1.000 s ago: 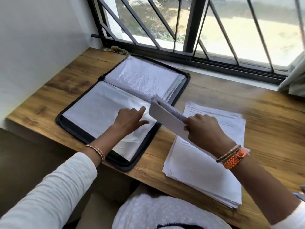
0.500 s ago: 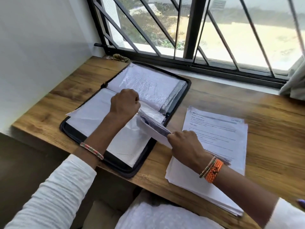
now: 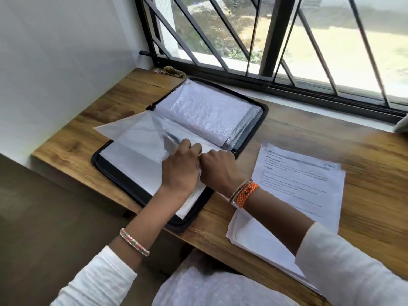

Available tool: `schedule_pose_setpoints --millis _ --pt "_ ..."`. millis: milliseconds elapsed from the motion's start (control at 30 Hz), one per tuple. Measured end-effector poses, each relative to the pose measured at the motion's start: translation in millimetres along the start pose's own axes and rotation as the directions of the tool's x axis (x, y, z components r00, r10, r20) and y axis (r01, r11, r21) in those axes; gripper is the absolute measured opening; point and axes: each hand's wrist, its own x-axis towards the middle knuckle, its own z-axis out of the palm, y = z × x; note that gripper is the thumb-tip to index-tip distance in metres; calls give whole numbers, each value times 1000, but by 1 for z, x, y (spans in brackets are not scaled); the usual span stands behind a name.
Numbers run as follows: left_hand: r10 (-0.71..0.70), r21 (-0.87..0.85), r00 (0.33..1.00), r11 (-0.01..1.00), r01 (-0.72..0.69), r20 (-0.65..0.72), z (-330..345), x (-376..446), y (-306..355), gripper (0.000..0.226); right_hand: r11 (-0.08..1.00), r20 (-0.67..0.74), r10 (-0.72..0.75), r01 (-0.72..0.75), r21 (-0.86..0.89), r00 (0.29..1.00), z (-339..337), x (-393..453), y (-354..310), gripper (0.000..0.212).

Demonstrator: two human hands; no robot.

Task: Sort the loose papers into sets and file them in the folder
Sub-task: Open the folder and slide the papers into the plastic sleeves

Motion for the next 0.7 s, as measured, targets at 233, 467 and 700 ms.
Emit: schedule_pose_setpoints --millis 233,467,700 --pt "-136 -11 990 991 136 -25 16 -32 -12 45 959 383 -87 -26 282 920 12 12 19 59" --pt "-174 -40 985 984 174 1 26 -50 -10 47 704 353 39 -276 654 935 42 6 75 33" --pt "-219 -145 974 964 224 49 23 -60 -20 45 1000 -183 -11 13 13 983 72 -52 8 29"
